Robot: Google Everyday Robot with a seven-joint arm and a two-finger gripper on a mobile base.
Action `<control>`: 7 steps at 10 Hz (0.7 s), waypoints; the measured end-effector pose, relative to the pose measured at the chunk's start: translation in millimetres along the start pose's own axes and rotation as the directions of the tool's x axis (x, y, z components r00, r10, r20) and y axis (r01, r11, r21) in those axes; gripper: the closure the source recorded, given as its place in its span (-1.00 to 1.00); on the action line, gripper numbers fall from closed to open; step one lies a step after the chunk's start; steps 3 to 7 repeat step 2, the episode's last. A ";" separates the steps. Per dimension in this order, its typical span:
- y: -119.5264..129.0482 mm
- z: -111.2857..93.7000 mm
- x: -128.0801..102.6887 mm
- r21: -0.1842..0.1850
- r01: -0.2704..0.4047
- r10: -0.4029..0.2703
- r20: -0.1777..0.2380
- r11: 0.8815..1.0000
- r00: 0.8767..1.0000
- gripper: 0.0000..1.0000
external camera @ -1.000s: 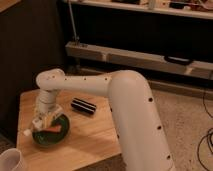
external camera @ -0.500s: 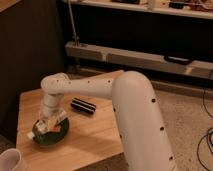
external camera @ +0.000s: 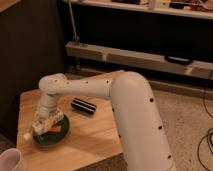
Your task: Place the bottle in the ceramic bowl
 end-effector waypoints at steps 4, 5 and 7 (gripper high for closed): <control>-0.1 -0.5 1.7 0.010 0.001 -0.001 0.021 1.000 1.000 -0.60; -0.1 -0.5 1.7 0.010 0.001 -0.001 0.021 1.000 1.000 -0.60; -0.1 -0.5 1.7 0.010 0.001 -0.001 0.021 1.000 1.000 -0.60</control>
